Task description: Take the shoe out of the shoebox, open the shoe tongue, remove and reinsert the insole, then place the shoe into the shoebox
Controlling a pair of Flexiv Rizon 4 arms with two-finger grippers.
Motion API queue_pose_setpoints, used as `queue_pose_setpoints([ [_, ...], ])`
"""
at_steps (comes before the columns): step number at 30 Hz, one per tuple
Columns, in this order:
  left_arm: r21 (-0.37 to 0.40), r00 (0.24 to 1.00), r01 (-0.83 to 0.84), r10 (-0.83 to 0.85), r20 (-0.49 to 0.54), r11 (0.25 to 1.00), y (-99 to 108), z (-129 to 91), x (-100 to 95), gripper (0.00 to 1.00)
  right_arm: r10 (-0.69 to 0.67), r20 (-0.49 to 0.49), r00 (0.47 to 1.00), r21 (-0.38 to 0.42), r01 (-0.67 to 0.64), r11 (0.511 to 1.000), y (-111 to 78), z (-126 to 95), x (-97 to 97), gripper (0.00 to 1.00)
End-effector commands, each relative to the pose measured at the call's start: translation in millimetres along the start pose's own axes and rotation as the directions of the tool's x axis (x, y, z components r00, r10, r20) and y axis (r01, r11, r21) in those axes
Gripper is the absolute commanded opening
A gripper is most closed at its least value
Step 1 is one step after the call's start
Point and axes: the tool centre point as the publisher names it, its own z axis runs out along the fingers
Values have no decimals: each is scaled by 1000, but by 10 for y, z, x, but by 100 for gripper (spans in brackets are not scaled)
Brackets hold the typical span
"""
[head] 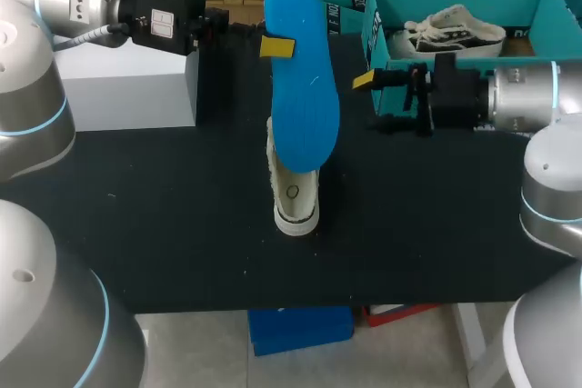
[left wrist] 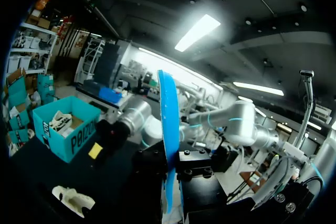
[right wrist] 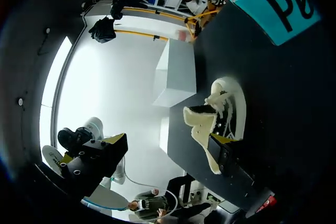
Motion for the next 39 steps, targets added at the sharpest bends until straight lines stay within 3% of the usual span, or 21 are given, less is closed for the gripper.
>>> queue_pose_setpoints([
  [1, 2, 1000, -2, 2, 4, 1000, 13, 12, 4, 0, -11, -124, 992, -4, 10, 1000, 22, -4, -7, 100],
  [16, 2, 1000, -2, 2, 4, 1000, 13, 12, 4, 0, -45, -86, 995, 3, 46, 999, 80, -10, 50, 100],
  [19, -60, 976, -179, 185, 111, 982, -58, 68, 39, 0, -45, -86, 995, 3, 46, 999, 80, -10, 50, 100],
  [22, -183, 872, -405, 439, 216, 896, -61, 123, 126, 0, -45, -86, 995, 3, 46, 999, 80, -10, 50, 100],
  [27, -272, 664, -620, 677, 318, 736, 89, 125, 232, 0, -45, -86, 995, 3, 46, 999, 80, -10, 50, 100],
  [30, -340, 511, -701, 774, 374, 627, 245, 126, 277, 0, -45, -86, 995, 3, 46, 999, 80, -10, 50, 100],
  [34, -416, 349, -771, 866, 358, 483, 591, 175, 359, 0, -45, -86, 995, 3, 46, 999, 80, -10, 50, 100],
  [37, -446, 304, -786, 896, 324, 428, 815, 201, 400, 0, -45, -86, 995, 3, 46, 999, 80, -10, 50, 100],
  [39, -446, 395, -746, 867, 303, 495, 944, 207, 384, 0, -45, -86, 995, 3, 46, 999, 80, -10, 50, 100],
])
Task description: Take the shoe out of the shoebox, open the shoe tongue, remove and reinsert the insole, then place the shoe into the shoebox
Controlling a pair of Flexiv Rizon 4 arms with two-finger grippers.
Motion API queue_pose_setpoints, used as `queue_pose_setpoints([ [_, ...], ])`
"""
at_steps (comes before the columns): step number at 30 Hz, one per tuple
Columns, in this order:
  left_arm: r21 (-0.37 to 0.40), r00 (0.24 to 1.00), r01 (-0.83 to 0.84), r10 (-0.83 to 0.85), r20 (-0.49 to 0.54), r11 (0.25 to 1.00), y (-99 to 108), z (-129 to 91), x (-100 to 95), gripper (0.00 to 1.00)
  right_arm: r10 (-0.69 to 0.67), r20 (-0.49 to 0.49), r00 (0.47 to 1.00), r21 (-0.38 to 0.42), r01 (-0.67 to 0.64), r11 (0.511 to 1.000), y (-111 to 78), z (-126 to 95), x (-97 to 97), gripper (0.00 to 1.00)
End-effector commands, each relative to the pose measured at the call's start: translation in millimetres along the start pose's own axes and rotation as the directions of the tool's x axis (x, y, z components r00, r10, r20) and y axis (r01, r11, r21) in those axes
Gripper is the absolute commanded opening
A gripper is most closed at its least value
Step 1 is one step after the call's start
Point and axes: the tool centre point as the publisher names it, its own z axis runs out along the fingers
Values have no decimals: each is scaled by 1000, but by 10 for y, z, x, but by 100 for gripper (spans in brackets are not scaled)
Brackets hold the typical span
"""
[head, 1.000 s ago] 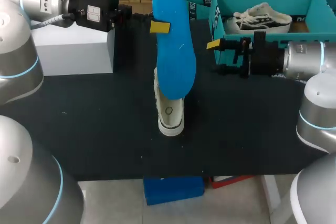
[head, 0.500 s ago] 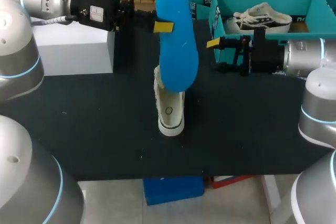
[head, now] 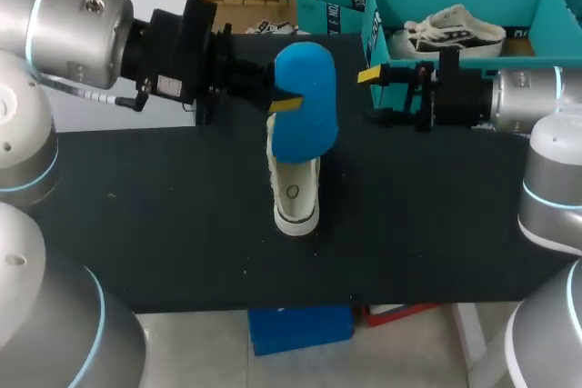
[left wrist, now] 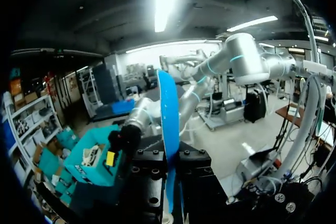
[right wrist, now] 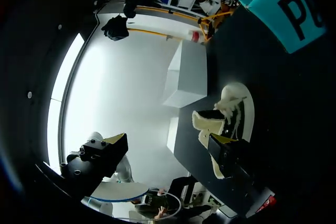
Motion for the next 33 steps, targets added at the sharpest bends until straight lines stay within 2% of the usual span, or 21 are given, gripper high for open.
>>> queue_pose_setpoints([
  [1, -196, 840, -393, 438, 320, 898, 232, -2, 342, 0, 0, -1, 1000, -4, 0, 1000, -2, 18, -8, 100],
  [21, -196, 840, -393, 438, 320, 898, 232, -2, 342, 0, 0, -1, 1000, -4, 0, 1000, -2, 18, -8, 100],
  [23, -147, 808, -461, 482, 339, 875, 211, 56, 481, 0, 0, -1, 1000, -4, 0, 1000, -2, 18, -8, 100],
  [26, -114, 785, -501, 506, 358, 858, 442, 115, 703, 0, 0, -1, 1000, -4, 0, 1000, -2, 18, -8, 100],
  [28, -99, 769, -526, 522, 368, 845, 635, 113, 774, 0, 0, -1, 1000, -4, 0, 1000, -2, 18, -8, 100],
  [32, -128, 717, -581, 580, 386, 803, 1024, 79, 844, 0, 0, -1, 1000, -4, 0, 1000, -2, 18, -8, 100],
  [33, -150, 678, -629, 633, 374, 763, 1098, 83, 852, 0, 0, -1, 1000, -4, 0, 1000, -2, 18, -8, 100],
])
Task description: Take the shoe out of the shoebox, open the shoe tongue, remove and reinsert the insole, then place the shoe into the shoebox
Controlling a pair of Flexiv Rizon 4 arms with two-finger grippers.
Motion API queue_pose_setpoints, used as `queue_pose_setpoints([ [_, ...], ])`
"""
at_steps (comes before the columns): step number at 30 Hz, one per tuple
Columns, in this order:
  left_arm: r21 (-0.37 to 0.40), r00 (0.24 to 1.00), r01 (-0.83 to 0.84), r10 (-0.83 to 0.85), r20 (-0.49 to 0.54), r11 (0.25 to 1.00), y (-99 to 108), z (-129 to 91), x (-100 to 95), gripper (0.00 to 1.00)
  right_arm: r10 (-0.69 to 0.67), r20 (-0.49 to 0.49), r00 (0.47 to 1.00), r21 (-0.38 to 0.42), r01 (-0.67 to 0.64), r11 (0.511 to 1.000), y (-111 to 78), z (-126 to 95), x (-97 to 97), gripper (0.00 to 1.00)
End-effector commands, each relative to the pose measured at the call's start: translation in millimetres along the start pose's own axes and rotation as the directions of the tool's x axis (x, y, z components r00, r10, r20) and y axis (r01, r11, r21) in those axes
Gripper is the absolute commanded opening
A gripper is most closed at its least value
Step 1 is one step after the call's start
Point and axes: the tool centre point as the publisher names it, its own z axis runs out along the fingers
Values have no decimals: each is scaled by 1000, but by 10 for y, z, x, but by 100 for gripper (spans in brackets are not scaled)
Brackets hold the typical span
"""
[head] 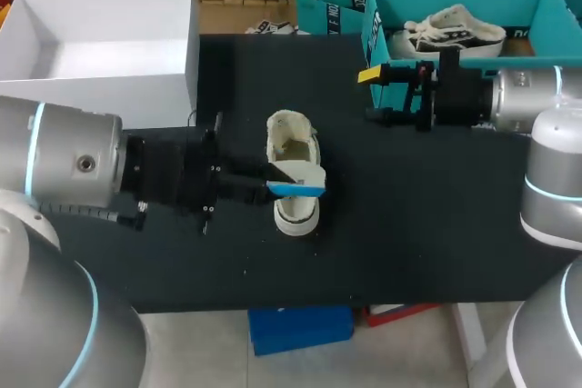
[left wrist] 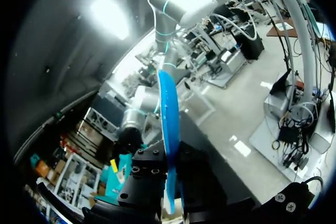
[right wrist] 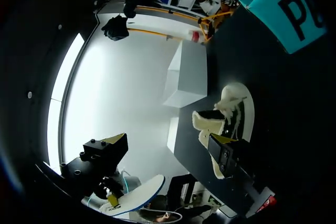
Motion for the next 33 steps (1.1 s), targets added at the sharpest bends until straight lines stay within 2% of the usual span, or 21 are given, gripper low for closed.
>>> queue_pose_setpoints([
  [1, 39, 949, -79, 63, 310, 996, 198, -108, 469, 0, -1, 0, 1000, -5, 1, 1000, -8, 20, -11, 100],
  [3, 15, 934, -167, 154, 322, 986, 263, -103, 552, 0, -1, 0, 1000, -5, 1, 1000, -8, 20, -11, 100],
  [4, 43, 932, -155, 131, 339, 987, 300, -93, 572, 0, -1, 0, 1000, -5, 1, 1000, -8, 20, -11, 100],
  [6, 31, 917, -221, 197, 348, 975, 358, -69, 637, 0, -1, 0, 1000, -5, 1, 1000, -8, 20, -11, 100],
  [7, 53, 913, -216, 182, 366, 975, 380, -61, 668, 0, -1, 0, 1000, -5, 1, 1000, -8, 20, -11, 100],
  [12, 6, 866, -318, 288, 409, 948, 546, 26, 784, 0, -1, 0, 1000, -5, 1, 1000, -8, 20, -11, 100],
  [22, -63, 800, -370, 353, 485, 927, 877, 324, 944, 0, -1, 0, 1000, -5, 1, 1000, -8, 20, -11, 100],
  [28, -128, 787, -364, 378, 488, 923, 1086, 472, 942, 0, -1, 0, 1000, -5, 1, 1000, -8, 20, -11, 100],
  [33, -173, 788, -341, 382, 482, 924, 1234, 538, 840, 0, -1, 0, 1000, -5, 1, 1000, -8, 20, -11, 100],
])
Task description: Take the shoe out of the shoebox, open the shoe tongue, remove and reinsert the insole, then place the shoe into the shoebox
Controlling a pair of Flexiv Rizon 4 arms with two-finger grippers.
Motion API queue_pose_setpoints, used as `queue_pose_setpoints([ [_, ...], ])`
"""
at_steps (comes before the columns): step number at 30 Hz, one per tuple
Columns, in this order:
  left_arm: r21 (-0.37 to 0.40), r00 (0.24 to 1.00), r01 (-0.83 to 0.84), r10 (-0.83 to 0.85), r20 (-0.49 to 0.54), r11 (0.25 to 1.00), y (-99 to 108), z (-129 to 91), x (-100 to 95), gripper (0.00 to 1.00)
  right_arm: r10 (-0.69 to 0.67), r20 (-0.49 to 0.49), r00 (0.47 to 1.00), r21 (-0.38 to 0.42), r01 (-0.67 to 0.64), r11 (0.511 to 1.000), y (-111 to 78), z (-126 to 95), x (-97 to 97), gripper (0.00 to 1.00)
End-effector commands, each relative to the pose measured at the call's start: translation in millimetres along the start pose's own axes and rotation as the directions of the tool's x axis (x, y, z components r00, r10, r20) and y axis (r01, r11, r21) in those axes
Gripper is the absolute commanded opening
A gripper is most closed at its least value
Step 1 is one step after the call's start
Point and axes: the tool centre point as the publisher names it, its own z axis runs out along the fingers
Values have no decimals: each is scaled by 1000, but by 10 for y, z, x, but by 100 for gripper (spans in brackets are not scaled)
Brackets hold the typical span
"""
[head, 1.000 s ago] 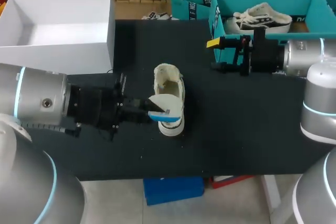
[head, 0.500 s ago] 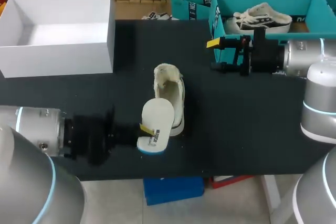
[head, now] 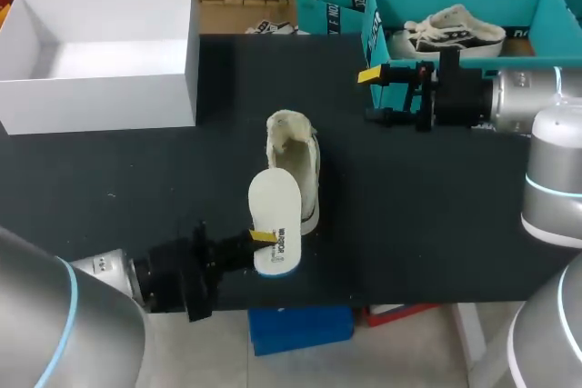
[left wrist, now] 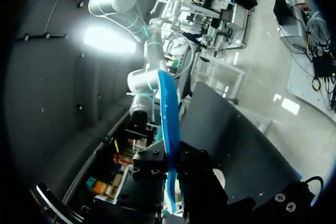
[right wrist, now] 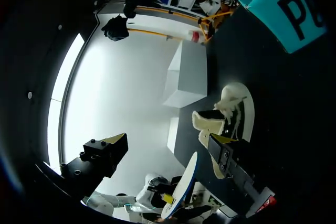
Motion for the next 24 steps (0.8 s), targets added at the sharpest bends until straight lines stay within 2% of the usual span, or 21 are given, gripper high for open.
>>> queue_pose_setpoints([
  [1, -30, 993, -7, 10, 120, 1000, 112, 213, 14, 0, 0, 1, 1000, -3, 0, 1000, -3, 21, -10, 100],
  [8, -61, 992, -3, 10, 128, 998, 387, 306, -61, 0, 0, 1, 1000, -3, 0, 1000, -3, 21, -10, 100],
  [15, -60, 987, -30, 39, 159, 998, 570, 359, -243, 0, 0, 1, 1000, -3, 0, 1000, -3, 21, -10, 100],
  [24, -48, 989, -100, 104, 101, 994, 749, 510, -363, 0, 0, 1, 1000, -3, 0, 1000, -3, 21, -10, 100],
])
